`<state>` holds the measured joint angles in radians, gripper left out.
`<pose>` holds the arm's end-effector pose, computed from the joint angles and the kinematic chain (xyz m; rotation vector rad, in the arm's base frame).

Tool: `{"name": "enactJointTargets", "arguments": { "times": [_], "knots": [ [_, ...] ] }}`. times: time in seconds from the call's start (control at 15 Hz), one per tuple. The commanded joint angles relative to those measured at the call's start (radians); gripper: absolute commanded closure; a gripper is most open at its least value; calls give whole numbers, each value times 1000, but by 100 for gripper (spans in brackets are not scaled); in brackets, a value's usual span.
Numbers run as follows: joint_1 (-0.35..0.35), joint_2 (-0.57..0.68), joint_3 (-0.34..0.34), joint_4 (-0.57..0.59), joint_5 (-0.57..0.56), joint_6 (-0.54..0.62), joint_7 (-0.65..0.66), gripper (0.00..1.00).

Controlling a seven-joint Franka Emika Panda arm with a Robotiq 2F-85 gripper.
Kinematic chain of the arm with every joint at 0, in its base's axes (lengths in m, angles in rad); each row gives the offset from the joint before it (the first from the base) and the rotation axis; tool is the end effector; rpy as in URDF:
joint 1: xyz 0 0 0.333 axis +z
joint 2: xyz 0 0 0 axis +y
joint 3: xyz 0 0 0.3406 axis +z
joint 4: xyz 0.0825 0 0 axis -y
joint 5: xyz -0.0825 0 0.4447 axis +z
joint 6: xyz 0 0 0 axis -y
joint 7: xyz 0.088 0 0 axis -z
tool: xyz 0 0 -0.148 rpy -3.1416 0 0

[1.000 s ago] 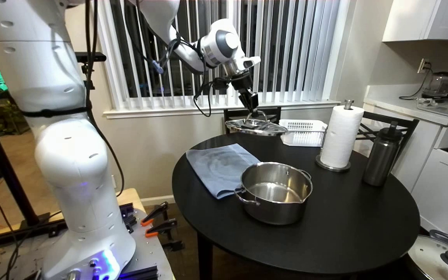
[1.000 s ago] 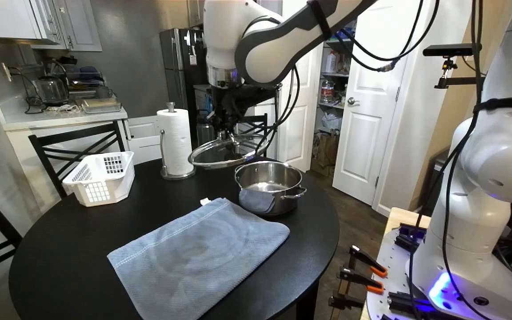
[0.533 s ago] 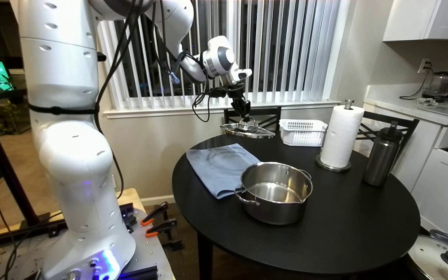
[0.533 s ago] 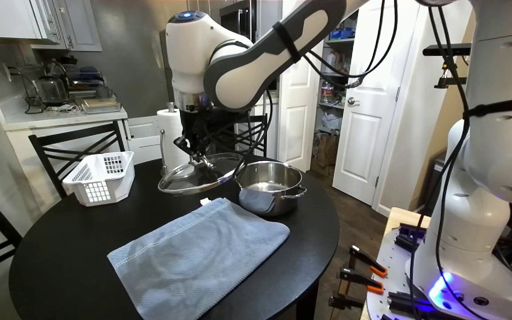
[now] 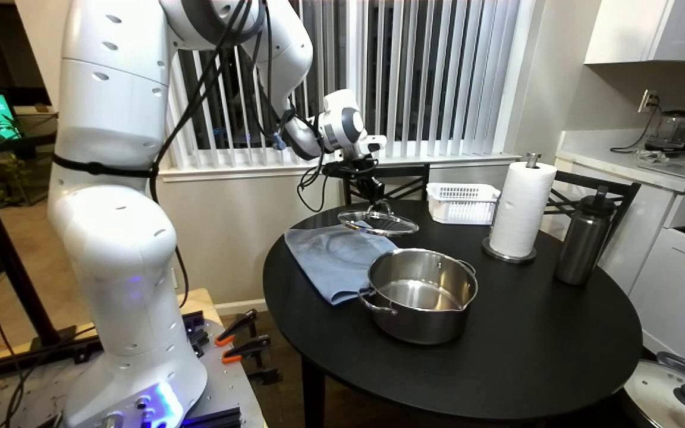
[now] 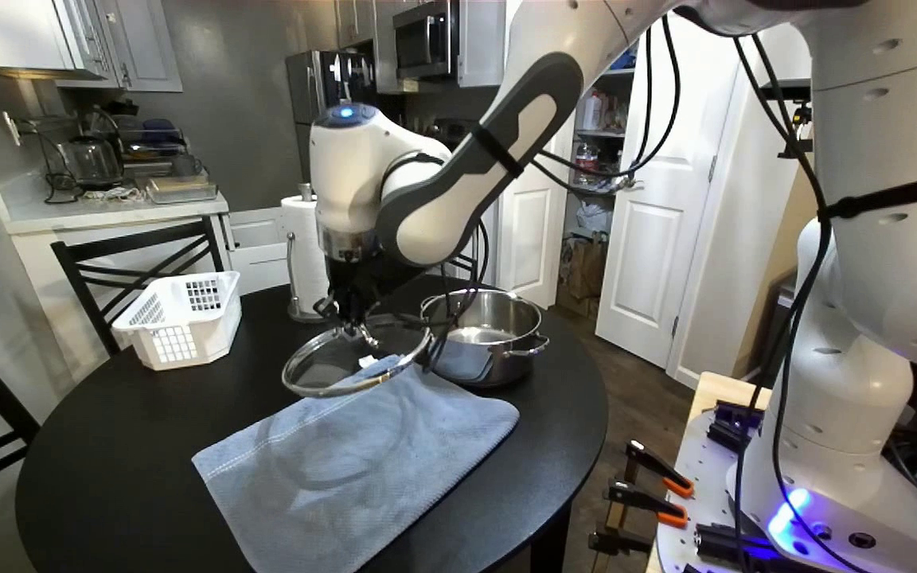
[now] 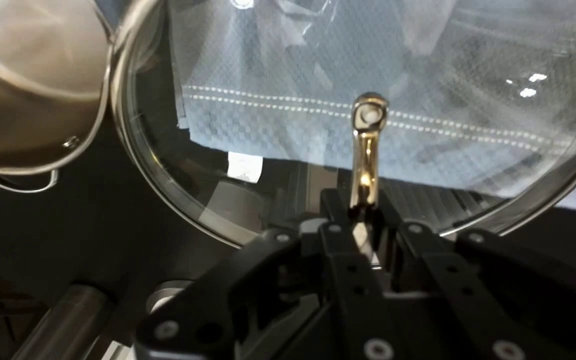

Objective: Pick up the clear pan lid and put it on the blue towel

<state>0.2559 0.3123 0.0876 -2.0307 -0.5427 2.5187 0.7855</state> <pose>0.6368 0.2189 0.2524 2.9216 -0.0475 0.4777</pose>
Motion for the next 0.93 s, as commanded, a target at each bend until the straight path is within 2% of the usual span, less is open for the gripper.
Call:
{"name": "enactJointTargets", "arguments": {
  "times": [0.0, 0.2, 0.47, 0.67, 0.8, 0.87],
  "knots": [
    [97, 5, -23, -69, -94, 49, 41, 96],
    [155, 41, -25, -100, -141, 76, 78, 96],
    [201, 49, -63, -137, -194, 161, 217, 96],
    [211, 46, -99, -151, -257, 217, 332, 96],
    [214, 50, -115, -155, -277, 218, 364, 96],
    [214, 52, -122, -157, -286, 222, 375, 59]
  ]
}}
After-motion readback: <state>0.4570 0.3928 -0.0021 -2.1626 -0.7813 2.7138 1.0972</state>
